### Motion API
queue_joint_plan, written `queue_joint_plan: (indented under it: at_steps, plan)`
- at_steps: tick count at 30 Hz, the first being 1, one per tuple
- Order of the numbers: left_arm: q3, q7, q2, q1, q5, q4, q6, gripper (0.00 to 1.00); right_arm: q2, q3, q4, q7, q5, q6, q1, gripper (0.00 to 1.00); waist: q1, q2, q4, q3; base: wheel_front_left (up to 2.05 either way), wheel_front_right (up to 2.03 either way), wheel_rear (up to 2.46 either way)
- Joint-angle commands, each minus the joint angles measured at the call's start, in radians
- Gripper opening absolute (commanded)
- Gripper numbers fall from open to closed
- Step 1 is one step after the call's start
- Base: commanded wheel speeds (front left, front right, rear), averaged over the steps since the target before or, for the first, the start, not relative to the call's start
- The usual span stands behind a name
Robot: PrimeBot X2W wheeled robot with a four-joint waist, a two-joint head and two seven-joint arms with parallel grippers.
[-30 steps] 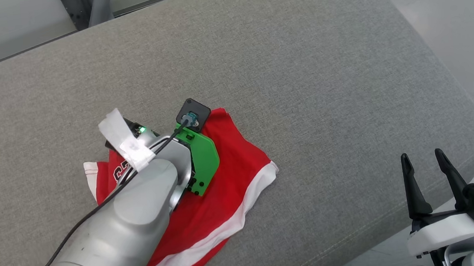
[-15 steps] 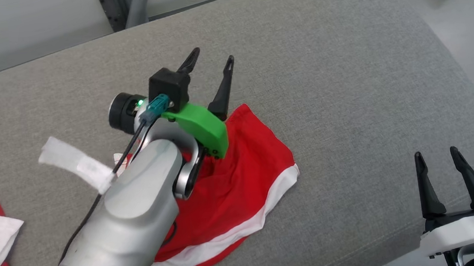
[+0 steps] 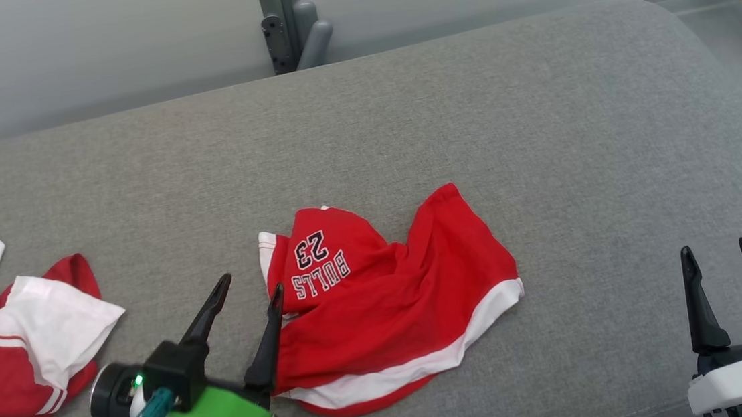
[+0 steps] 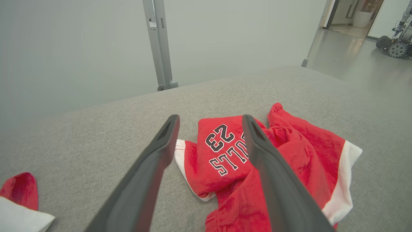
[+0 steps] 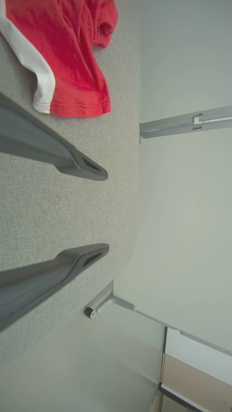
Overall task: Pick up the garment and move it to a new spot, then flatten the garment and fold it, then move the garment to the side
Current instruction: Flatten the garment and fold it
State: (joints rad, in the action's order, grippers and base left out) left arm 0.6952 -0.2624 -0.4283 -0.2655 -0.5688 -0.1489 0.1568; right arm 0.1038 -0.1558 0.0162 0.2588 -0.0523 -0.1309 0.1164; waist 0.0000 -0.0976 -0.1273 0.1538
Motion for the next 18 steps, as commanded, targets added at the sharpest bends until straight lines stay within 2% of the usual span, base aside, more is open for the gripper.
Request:
queue_joint_plan:
  at_steps: [1,6,11,12,14,15,18]
  plan:
    - [-0.033,-0.003,-0.010,0.058,0.014,0.019,-0.009,1.00,0.005,-0.008,-0.002,0.006,0.004,0.000,0.013,1.00,0.0000,0.0002,0.051,-0.034,0.00,0.00,0.00]
    - [-0.179,-0.003,0.019,0.244,0.064,0.045,-0.035,1.00,0.013,-0.020,-0.023,0.006,0.014,0.000,0.033,1.00,0.0000,0.0002,0.078,-0.058,0.00,0.00,0.00]
    - [-0.371,-0.003,0.084,0.391,0.122,0.041,-0.060,1.00,-0.002,-0.018,-0.048,0.005,0.019,0.000,0.049,1.00,0.0000,0.0002,0.093,-0.077,0.00,0.00,0.00]
    - [-0.371,-0.003,0.084,0.391,0.122,0.041,-0.060,1.00,-0.002,-0.018,-0.048,0.005,0.019,0.000,0.049,1.00,0.0000,0.0002,0.093,-0.077,0.00,0.00,0.00]
    - [-0.436,-0.003,0.114,0.431,0.148,0.036,-0.080,1.00,-0.009,-0.016,-0.053,0.005,0.020,0.000,0.053,1.00,0.0000,0.0002,0.099,-0.080,0.00,0.00,0.00]
    - [-0.490,-0.003,0.143,0.460,0.178,0.034,-0.106,1.00,-0.011,-0.011,-0.057,0.005,0.019,0.000,0.059,1.00,0.0000,0.0002,0.103,-0.083,0.00,0.00,0.00]
    - [-0.557,-0.003,0.189,0.487,0.217,0.030,-0.149,1.00,-0.017,0.003,-0.067,0.005,0.020,0.000,0.072,1.00,0.0000,0.0002,0.103,-0.086,0.00,0.00,0.00]
